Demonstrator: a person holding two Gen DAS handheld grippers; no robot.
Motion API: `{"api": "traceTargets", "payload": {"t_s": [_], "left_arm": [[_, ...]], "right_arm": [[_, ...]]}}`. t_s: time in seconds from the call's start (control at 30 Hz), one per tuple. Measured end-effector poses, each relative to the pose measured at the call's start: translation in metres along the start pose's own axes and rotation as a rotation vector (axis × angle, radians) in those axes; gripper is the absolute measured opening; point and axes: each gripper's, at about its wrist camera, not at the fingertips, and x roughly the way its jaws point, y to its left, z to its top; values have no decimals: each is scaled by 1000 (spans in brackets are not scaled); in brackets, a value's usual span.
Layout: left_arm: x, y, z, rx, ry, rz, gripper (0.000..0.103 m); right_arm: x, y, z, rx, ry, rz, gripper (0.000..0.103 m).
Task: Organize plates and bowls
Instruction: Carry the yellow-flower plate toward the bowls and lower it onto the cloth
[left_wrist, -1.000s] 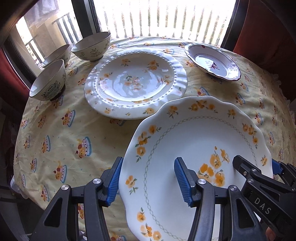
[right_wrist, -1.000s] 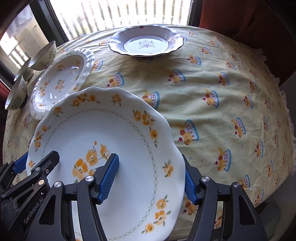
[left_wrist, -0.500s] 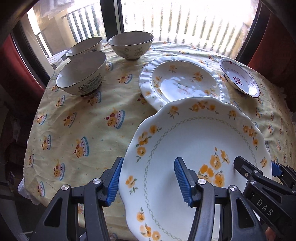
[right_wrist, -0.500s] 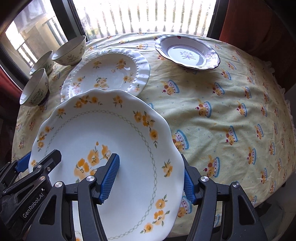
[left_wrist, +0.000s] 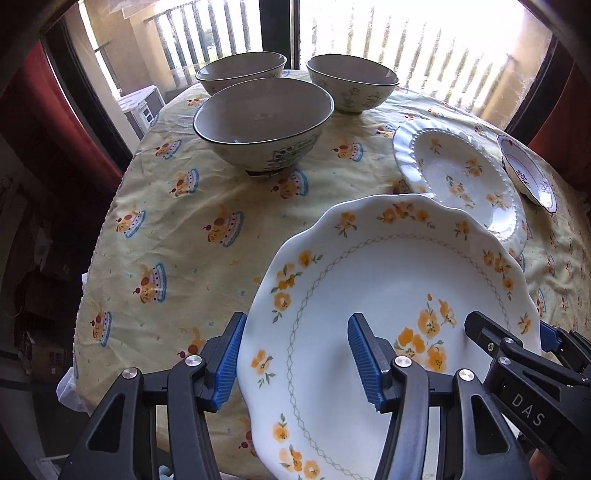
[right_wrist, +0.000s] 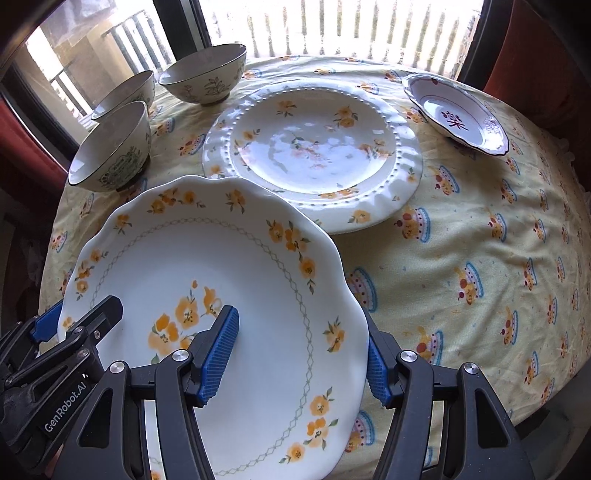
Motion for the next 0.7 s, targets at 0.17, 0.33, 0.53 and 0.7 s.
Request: {"api": "traceTargets", "payload": {"t_s": [0.17,0.33,0.53,0.7], "left_arm": [[18,27,-5,-18,42,17,56],[28,41,-5,-11,39,31,56],[36,55,1,-9,34,31,56],[39,59,8,6,22,49,58]], "right_arm": [[17,32,-1,-39,24,-8,66],[29,51,-1,-35,41,-3,66],[35,66,1,-49,51,-19,66],[41,72,-1,-16,67,-3,66]]}}
